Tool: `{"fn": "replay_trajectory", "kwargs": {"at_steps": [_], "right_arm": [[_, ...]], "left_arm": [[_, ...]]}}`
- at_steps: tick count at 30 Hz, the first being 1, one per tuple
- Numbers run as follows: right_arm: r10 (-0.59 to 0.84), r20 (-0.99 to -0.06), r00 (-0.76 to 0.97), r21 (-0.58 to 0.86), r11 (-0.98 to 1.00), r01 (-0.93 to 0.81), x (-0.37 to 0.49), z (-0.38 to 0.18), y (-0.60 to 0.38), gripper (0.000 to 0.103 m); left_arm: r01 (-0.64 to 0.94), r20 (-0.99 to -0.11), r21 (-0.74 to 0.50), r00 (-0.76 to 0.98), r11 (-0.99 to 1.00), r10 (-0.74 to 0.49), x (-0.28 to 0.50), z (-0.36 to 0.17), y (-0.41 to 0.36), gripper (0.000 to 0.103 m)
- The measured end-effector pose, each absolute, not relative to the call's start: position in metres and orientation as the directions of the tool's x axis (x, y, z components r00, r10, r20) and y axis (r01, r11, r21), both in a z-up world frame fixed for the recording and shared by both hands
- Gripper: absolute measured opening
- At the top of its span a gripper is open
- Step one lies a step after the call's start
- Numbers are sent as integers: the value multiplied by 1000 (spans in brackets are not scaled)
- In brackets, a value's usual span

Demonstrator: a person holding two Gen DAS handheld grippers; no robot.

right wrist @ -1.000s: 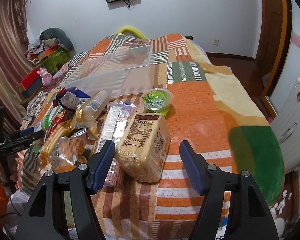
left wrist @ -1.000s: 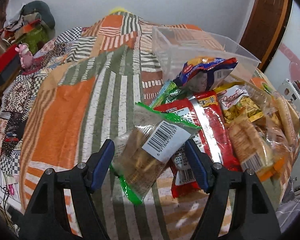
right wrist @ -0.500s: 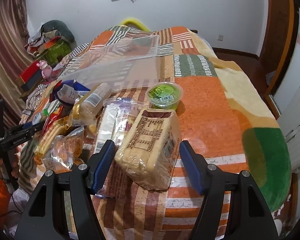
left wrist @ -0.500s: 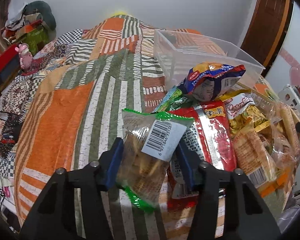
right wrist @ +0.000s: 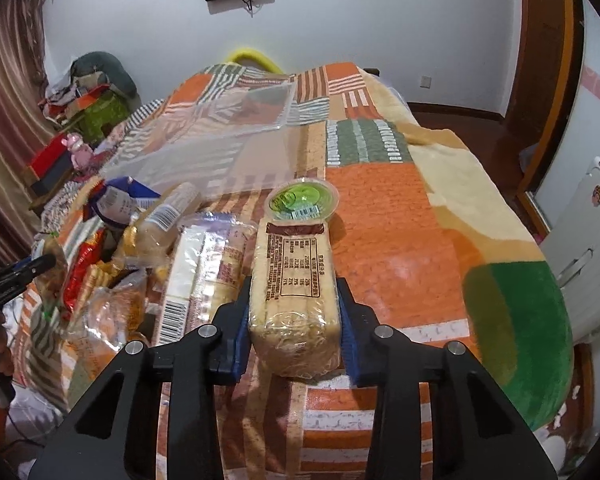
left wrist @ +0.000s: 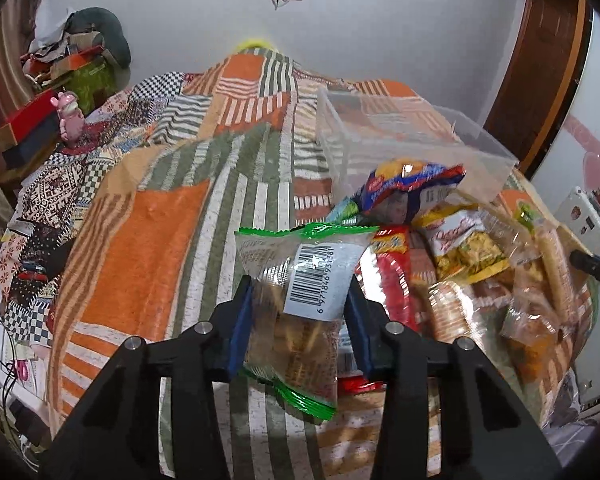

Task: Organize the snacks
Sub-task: 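Carry the loaf into the clear box with the right tool while the left drops the biscuit bag in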

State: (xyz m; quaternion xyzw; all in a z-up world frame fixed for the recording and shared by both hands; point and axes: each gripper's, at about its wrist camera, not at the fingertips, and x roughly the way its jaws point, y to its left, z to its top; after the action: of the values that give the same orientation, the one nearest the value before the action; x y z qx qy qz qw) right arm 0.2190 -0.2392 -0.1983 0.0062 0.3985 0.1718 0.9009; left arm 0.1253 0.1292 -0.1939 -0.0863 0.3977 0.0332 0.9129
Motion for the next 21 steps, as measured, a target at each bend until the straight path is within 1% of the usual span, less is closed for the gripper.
{"fn": "replay_trajectory", "kwargs": {"at_steps": [6,12,21], "right_arm": [[323,-682,657,144,939,-312,219,-184,-242,33],[345,-619,706,134,932,-338,225,-158,-240,33],[369,-527,765,97,921,-377,245,-129,-222,33]], "left_arm": [[-142,-693,-115,720,983,23,126,-170,130,43],[-122,-644,-130,765,984,9,136,-139,126,43],[-66,-589,-94,808,993,-2,169,-105,106,43]]}}
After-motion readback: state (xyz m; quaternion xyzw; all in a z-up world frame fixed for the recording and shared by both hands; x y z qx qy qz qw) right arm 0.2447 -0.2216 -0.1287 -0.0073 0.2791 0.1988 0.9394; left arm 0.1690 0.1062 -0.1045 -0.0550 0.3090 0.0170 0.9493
